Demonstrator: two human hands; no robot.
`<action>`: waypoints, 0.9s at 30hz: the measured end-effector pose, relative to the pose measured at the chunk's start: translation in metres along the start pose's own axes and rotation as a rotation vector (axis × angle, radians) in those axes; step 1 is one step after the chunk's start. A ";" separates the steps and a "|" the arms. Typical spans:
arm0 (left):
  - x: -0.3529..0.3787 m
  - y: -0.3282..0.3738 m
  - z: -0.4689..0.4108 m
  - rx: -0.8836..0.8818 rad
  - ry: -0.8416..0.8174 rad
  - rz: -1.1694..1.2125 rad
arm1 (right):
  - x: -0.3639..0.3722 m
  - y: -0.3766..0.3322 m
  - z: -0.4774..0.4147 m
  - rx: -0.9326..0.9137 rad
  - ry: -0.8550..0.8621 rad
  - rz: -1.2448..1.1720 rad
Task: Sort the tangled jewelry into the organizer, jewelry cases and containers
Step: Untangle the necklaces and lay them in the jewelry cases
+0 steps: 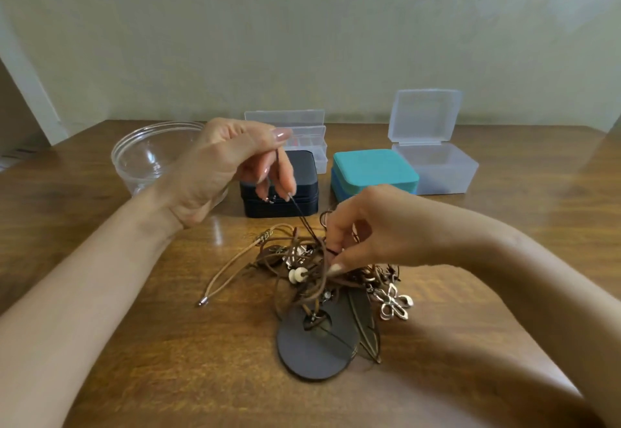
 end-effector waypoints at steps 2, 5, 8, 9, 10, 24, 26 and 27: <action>-0.001 0.000 0.000 -0.002 0.019 0.016 | -0.006 0.002 0.003 0.000 0.033 -0.087; -0.003 -0.001 0.000 -0.023 0.058 0.024 | -0.018 0.008 0.008 -0.010 0.125 -0.254; -0.002 -0.002 -0.001 -0.089 0.036 -0.002 | -0.031 0.015 0.012 -0.099 0.218 -0.452; -0.001 -0.002 0.000 -0.124 -0.001 -0.018 | -0.033 0.017 0.012 -0.139 0.235 -0.521; 0.000 -0.001 0.001 -0.162 -0.053 -0.035 | -0.034 0.017 0.012 -0.179 0.248 -0.596; 0.007 -0.009 -0.004 0.022 0.337 -0.191 | -0.036 0.021 0.012 -0.305 0.447 -0.893; 0.020 0.000 0.000 0.009 0.025 -0.095 | -0.031 0.018 0.009 -0.220 0.486 -0.835; 0.028 0.004 0.003 -0.004 -0.115 -0.074 | -0.030 0.018 0.008 -0.188 0.503 -0.825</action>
Point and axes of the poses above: each hand's wrist, its own z-axis away from the middle knuckle, its own x-axis out of the palm, y = z × x, the point moved 1 cm from there along -z, towards the middle knuckle, and after that the axes turned 4 degrees about -x, right-handed, at the moved point
